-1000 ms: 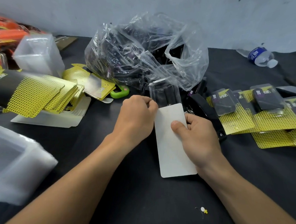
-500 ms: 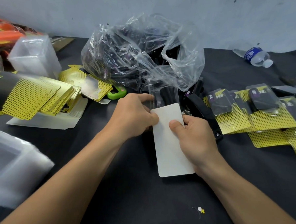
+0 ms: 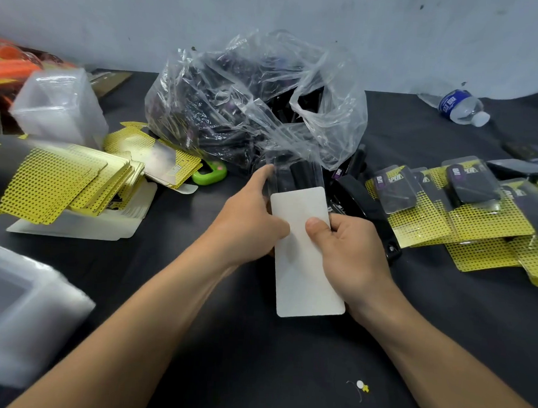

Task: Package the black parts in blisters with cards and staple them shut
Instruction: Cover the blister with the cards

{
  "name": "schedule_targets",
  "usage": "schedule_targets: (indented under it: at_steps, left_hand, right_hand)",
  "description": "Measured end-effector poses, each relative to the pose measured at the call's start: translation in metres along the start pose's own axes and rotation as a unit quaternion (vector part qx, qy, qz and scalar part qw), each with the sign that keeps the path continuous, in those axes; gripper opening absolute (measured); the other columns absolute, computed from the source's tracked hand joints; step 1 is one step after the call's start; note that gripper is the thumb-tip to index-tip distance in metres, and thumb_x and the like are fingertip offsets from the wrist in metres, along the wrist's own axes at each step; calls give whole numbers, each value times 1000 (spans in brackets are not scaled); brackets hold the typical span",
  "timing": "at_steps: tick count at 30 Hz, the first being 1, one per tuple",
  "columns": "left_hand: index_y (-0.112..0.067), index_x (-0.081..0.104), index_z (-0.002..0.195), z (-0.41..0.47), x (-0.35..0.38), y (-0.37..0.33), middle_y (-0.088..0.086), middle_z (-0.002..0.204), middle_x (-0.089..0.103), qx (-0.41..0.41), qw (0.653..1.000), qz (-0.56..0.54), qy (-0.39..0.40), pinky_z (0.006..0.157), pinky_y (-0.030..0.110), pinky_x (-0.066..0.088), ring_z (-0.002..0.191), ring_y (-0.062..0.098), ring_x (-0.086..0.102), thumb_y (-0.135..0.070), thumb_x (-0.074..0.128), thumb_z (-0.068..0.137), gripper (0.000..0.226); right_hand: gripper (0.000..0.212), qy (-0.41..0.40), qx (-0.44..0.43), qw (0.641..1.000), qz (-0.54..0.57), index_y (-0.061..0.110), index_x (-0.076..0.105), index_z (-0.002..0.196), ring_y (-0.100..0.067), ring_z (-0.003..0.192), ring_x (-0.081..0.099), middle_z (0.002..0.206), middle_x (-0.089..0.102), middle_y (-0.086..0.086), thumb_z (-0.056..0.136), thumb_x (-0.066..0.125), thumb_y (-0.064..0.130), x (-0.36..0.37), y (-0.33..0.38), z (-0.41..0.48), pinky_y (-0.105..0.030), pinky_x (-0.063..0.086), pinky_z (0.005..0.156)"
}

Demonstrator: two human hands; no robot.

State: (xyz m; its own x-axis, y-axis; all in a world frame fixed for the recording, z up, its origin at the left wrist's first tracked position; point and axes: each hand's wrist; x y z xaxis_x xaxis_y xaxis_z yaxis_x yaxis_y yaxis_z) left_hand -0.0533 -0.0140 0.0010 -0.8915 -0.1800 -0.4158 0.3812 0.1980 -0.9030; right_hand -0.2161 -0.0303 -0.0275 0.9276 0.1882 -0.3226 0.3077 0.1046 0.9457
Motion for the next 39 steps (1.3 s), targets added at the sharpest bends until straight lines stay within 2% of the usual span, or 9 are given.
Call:
schedule_targets:
  at_steps: [4, 8, 13, 17, 19, 22, 28, 34, 39]
  left_hand:
    - [-42, 36, 151, -3, 6, -1, -6, 86, 69, 39, 991, 80, -104, 47, 10, 42, 72, 5, 63, -9, 64, 75, 88]
    - [-31, 34, 156, -2, 8, -1, 3, 98, 68, 79, 971, 149, -167, 69, 25, 42, 91, 22, 62, -7, 60, 79, 85]
    - [-34, 27, 162, 1, 2, 2, -13, 96, 67, 74, 989, 112, -56, 63, 8, 47, 83, 1, 64, -12, 69, 80, 94]
    - [-35, 29, 161, 5, -6, 3, -6, 102, 69, 48, 996, 73, -17, 75, 30, 60, 84, 14, 70, -2, 71, 77, 100]
    - [-37, 34, 158, 4, -2, 3, -6, 96, 69, 50, 994, 84, -40, 65, 22, 57, 78, 9, 68, 1, 67, 76, 95]
    - [-38, 55, 131, 0, 4, 1, -10, 81, 67, 55, 989, 89, -102, 53, 11, 44, 76, 4, 63, -2, 57, 77, 65]
    - [-29, 59, 83, 2, 5, 1, -11, 82, 66, 12, 980, 68, -184, 51, 21, 43, 75, 5, 61, -9, 54, 76, 22]
    - [-24, 67, 89, 2, 0, 3, -6, 86, 75, 15, 995, 6, -98, 66, 38, 60, 81, 15, 73, -32, 65, 71, 19]
    - [-2, 64, 93, 6, -13, 4, 16, 77, 76, -9, 997, -80, -16, 52, 32, 59, 62, 26, 74, 5, 57, 87, 11]
  right_hand:
    - [16, 26, -16, 999, 12, 15, 75, 89, -21, 75, 75, 81, 78, 0, 98, 66, 25, -1, -3, 2, -51, 62, 72]
    - [24, 121, 2, 990, 71, 23, 73, 106, -21, 87, 79, 94, 81, 1, 85, 69, 12, -3, -3, 4, -50, 63, 82]
    - [28, 92, 11, 991, 98, 21, 72, 104, -25, 85, 79, 92, 81, -5, 95, 63, -4, -4, -5, 5, -54, 63, 83]
    - [27, 79, 13, 992, 95, 23, 72, 98, -25, 86, 79, 91, 81, -4, 97, 62, -2, -3, -7, 5, -55, 62, 84]
    - [26, 73, 11, 993, 93, 24, 72, 98, -25, 86, 79, 91, 81, -3, 98, 61, 0, -3, -7, 5, -56, 62, 84]
    - [27, 76, 14, 992, 96, 23, 73, 100, -25, 86, 79, 92, 81, -3, 99, 60, 0, -3, -7, 5, -55, 62, 84]
    - [28, 124, 17, 985, 116, 18, 72, 108, -27, 88, 79, 96, 81, -6, 100, 57, -4, -6, -5, 3, -47, 63, 81]
    - [25, 107, 26, 985, 130, 16, 71, 113, -26, 91, 79, 98, 81, -6, 101, 57, -2, -5, -6, 5, -52, 62, 86]
    - [26, 96, 26, 988, 117, 19, 71, 110, -25, 92, 78, 98, 81, -5, 101, 58, -1, -4, -7, 5, -55, 61, 88]
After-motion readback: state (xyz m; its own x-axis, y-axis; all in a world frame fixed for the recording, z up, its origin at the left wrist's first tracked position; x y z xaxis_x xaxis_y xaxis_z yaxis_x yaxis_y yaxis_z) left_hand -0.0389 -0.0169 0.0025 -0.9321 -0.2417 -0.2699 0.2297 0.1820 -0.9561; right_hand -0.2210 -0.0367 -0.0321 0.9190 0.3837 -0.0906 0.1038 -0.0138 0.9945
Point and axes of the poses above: each hand's wrist, its own z-axis towards the middle knuckle, its own x-axis out of the palm, y = z × x
